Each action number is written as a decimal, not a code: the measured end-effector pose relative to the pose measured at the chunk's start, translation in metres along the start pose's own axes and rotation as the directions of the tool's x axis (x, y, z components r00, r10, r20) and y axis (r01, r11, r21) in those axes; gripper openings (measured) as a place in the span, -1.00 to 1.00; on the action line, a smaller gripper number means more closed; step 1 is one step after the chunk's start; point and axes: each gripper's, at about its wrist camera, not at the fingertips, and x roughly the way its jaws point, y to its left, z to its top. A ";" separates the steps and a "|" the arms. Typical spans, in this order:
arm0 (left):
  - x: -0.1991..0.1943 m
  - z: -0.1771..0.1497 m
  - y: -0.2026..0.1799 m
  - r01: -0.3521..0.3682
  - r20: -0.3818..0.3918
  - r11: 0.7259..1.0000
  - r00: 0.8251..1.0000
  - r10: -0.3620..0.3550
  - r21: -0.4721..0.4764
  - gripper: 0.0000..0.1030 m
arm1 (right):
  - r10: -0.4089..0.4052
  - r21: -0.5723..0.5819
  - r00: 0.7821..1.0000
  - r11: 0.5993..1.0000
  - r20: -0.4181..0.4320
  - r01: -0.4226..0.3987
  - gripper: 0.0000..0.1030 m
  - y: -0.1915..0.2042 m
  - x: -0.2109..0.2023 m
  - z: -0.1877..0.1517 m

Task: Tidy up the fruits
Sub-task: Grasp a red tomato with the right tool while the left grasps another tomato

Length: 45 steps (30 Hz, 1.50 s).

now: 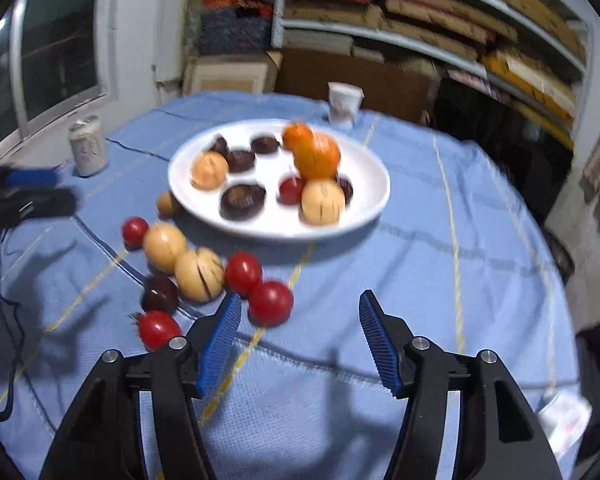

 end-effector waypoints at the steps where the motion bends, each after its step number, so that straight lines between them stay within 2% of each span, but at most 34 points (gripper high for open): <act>1: 0.000 -0.005 0.000 -0.005 -0.003 1.000 1.000 0.005 0.002 0.78 | -0.003 -0.004 1.000 1.000 -0.006 0.003 0.17 0.002 0.004 -0.001; 4: -0.002 -0.018 0.006 -0.009 -0.016 1.000 1.000 0.009 -0.014 0.78 | -0.009 -0.045 1.000 0.999 -0.010 0.009 0.13 0.012 0.011 0.001; 9: 0.004 -0.026 0.012 -0.030 -0.044 0.999 0.999 0.029 -0.022 0.78 | -0.032 -0.057 0.996 0.998 -0.079 0.028 -0.14 0.019 0.037 0.005; 11: 0.009 -0.025 0.009 -0.034 -0.055 0.999 0.998 0.033 -0.010 0.78 | -0.010 -0.047 0.996 0.999 -0.089 0.006 -0.41 0.019 0.041 0.006; 16: 0.014 -0.024 -0.011 0.008 -0.069 0.999 0.998 -0.004 0.045 0.78 | -0.001 -0.017 0.998 1.000 -0.068 0.000 -0.41 0.016 0.017 -0.002; 21: 0.019 -0.028 -0.051 0.038 -0.063 0.989 0.998 -0.029 0.146 0.78 | 0.053 -0.056 0.998 0.997 -0.030 -0.055 -0.41 0.025 -0.033 -0.036; 24: 0.026 -0.030 -0.070 0.070 -0.069 0.984 0.996 -0.060 0.161 0.78 | 0.055 -0.037 0.998 0.998 -0.018 -0.055 -0.41 0.026 -0.052 -0.053; 27: 0.036 -0.031 -0.083 0.086 -0.073 0.983 0.995 -0.075 0.164 0.57 | 0.044 0.003 0.999 0.999 -0.013 -0.044 -0.41 0.020 -0.062 -0.063; 29: 0.047 -0.033 -0.088 0.091 -0.103 0.983 0.992 -0.076 0.157 0.26 | 0.038 0.014 0.999 0.999 -0.014 -0.038 -0.41 0.017 -0.063 -0.066; 31: 0.058 -0.037 -0.089 0.098 -0.144 0.985 0.987 -0.078 0.140 0.08 | 0.036 0.024 0.999 0.999 -0.009 -0.035 -0.41 0.014 -0.064 -0.068; 34: 0.063 -0.040 -0.092 0.064 -0.134 0.987 0.990 -0.044 0.148 0.05 | 0.042 0.026 0.999 0.999 0.001 -0.042 -0.41 0.013 -0.066 -0.069; 35: 0.063 -0.040 -0.093 0.056 -0.124 0.987 0.992 -0.037 0.152 -0.10 | 0.048 0.027 0.999 0.998 0.001 -0.048 -0.41 0.013 -0.066 -0.070; 39: 0.066 -0.039 -0.094 0.047 -0.115 0.989 0.993 -0.030 0.143 -0.17 | 0.066 0.037 0.998 0.997 -0.003 -0.066 -0.41 0.013 -0.064 -0.072; 40: 0.065 -0.039 -0.093 0.051 -0.113 0.989 0.993 -0.036 0.139 -0.37 | 0.069 0.040 0.998 0.997 -0.001 -0.069 -0.41 0.013 -0.065 -0.073; 41: 0.063 -0.038 -0.091 0.059 -0.115 0.989 0.992 -0.043 0.135 -0.45 | 0.072 0.042 0.997 0.997 0.001 -0.072 -0.41 0.013 -0.066 -0.072; 45: 0.048 -0.041 -0.080 0.067 -0.088 0.991 0.994 -0.057 0.118 -0.46 | 0.074 0.043 0.997 0.996 0.025 -0.075 -0.41 0.010 -0.073 -0.071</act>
